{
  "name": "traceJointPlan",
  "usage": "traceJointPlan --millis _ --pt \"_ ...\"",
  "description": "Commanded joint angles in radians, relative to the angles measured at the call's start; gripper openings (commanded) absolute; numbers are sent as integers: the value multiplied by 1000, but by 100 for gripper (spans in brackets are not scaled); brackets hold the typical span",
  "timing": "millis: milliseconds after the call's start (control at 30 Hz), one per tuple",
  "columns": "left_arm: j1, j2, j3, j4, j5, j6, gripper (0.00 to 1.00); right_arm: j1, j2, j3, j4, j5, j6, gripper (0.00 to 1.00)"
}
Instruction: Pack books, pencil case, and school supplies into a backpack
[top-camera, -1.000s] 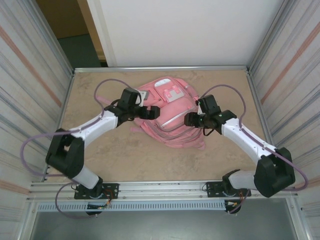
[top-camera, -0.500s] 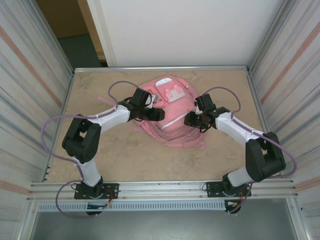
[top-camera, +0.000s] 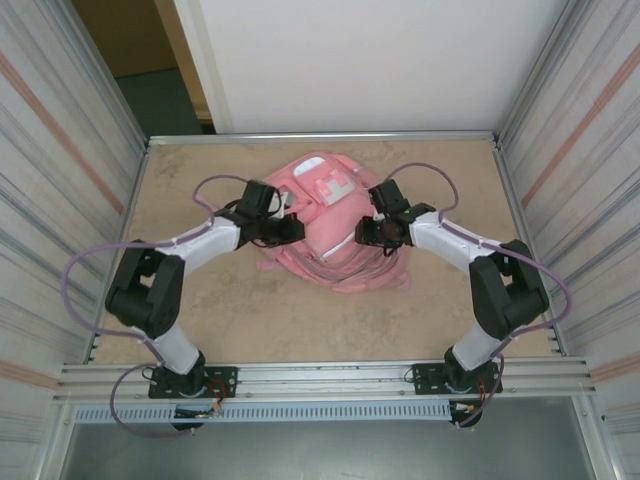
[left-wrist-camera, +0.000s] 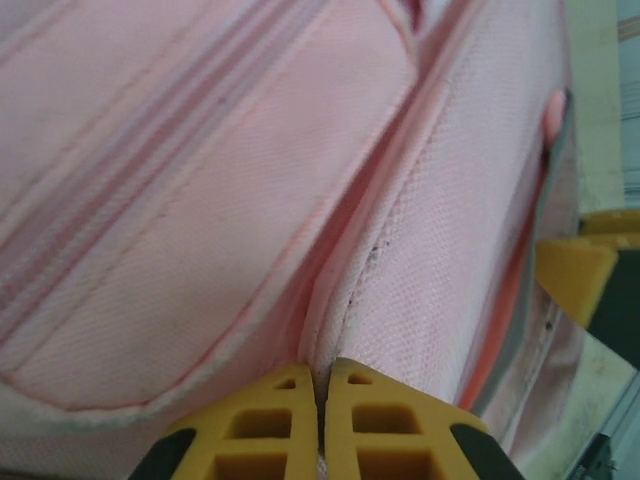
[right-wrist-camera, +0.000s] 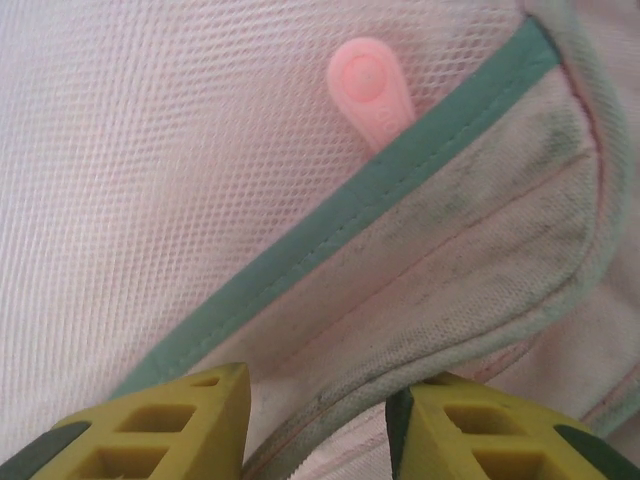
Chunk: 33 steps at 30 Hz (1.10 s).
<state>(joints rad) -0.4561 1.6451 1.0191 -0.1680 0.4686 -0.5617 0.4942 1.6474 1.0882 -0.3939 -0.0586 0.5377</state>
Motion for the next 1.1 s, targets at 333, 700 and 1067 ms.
traceJointPlan --millis 333,700,1067 --pt "-23 -406 -362 124 -77 -367 0 22 299 271 221 -68 -29 42" --pt "-40 -407 -367 239 -196 -601 0 89 12 124 87 154 7 58" --pt "-114 -419 -343 296 -376 -752 0 494 -147 39 -68 396 264 57"
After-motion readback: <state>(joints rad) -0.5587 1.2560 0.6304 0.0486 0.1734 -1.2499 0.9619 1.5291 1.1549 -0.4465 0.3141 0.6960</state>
